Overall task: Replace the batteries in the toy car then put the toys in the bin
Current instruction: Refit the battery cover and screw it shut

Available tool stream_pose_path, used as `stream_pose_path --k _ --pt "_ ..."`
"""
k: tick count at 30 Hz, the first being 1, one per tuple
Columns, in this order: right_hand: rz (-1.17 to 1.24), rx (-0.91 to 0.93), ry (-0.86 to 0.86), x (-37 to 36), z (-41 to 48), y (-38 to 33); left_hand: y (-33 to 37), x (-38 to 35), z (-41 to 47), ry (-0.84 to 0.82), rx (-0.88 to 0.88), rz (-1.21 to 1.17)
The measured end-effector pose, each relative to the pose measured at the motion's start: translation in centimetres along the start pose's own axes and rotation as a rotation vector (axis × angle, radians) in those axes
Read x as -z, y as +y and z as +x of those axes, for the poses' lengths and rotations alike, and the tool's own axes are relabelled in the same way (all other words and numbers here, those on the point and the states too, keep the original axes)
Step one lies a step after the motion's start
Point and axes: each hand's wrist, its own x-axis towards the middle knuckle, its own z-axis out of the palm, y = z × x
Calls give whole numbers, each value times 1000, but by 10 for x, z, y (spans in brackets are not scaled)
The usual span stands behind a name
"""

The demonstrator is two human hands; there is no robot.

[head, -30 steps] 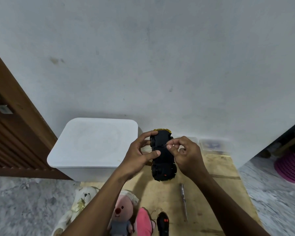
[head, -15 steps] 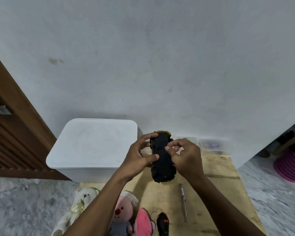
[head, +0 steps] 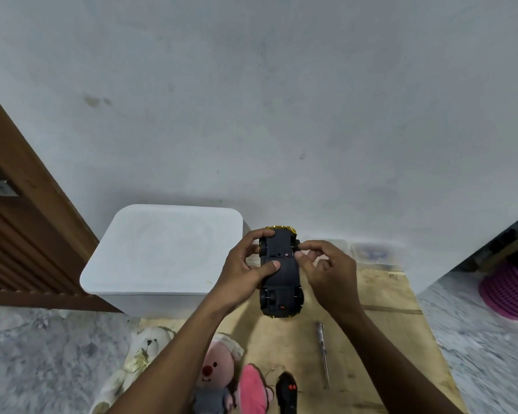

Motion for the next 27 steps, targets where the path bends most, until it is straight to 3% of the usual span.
stream_pose_path --k 2,4,12,16,27 --pt "128 -196 112 4 0 12 -1 2 0 -10 0 14" --pt "92 -301 136 7 -2 36 0 4 -1 -14 12 0" --pt "-409 -656 -463 9 -43 154 1 10 2 -13 38 -11" --pt "-529 -726 -565 -1 -60 175 -1 13 4 -17 29 13" --pt "-497 -723 -534 -11 -68 197 3 17 5 -21 43 35"
